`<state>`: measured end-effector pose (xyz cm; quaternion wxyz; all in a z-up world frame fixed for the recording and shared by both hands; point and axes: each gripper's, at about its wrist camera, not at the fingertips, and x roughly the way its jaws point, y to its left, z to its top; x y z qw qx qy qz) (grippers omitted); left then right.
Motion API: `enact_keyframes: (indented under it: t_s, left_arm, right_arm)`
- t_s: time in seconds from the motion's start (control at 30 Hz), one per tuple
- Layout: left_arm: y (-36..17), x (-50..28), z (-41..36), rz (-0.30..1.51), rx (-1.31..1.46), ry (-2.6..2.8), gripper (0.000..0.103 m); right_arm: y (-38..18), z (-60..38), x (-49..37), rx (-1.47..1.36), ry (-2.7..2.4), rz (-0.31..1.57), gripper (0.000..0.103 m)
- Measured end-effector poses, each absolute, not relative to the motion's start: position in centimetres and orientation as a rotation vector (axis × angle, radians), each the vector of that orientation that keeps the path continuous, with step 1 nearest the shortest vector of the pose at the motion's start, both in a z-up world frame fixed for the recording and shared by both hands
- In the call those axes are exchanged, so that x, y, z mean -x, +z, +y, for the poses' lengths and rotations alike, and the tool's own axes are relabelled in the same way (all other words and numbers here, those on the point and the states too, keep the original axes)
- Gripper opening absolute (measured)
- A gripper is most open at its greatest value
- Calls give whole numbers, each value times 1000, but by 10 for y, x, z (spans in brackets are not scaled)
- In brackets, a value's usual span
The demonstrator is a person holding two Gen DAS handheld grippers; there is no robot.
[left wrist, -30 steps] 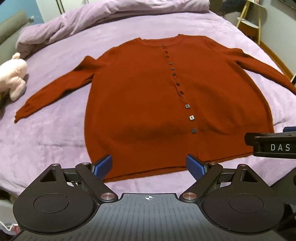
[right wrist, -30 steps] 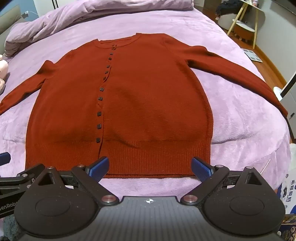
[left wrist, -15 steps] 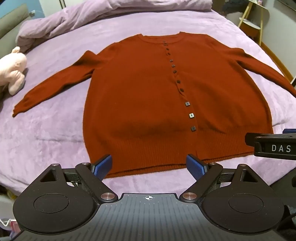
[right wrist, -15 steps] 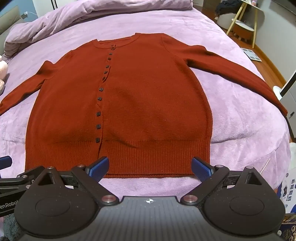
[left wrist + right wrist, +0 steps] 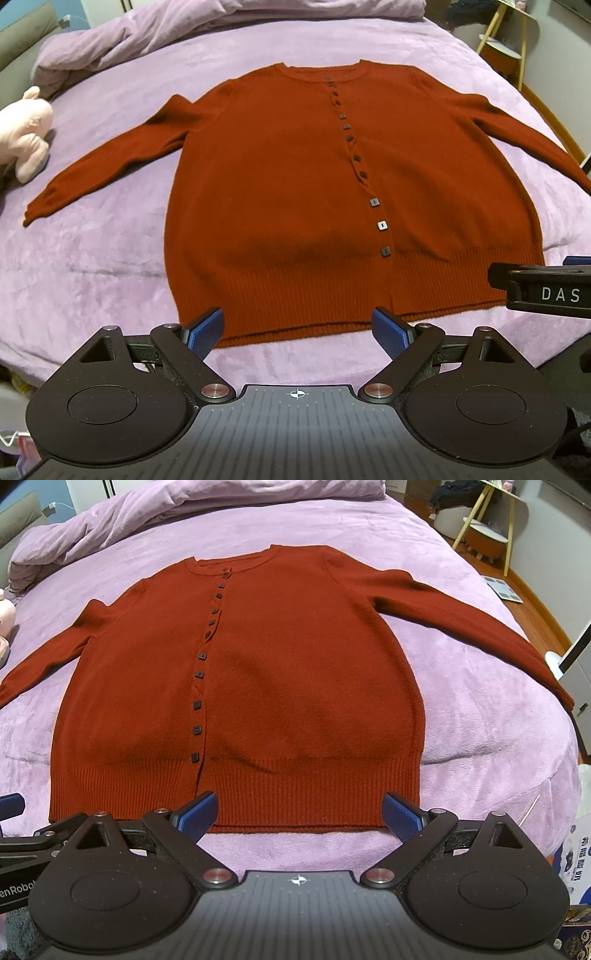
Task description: Fold small clothes
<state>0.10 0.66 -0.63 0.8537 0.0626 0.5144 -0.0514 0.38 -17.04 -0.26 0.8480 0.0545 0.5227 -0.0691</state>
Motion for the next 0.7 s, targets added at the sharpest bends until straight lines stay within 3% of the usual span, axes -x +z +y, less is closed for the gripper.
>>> enact_keyframes:
  t_s: [0.7]
  left_arm:
    - [-9,1,7,1101,-125,-108,91]
  right_arm:
    - [-5,-170,-2,-117,-147,1102,96]
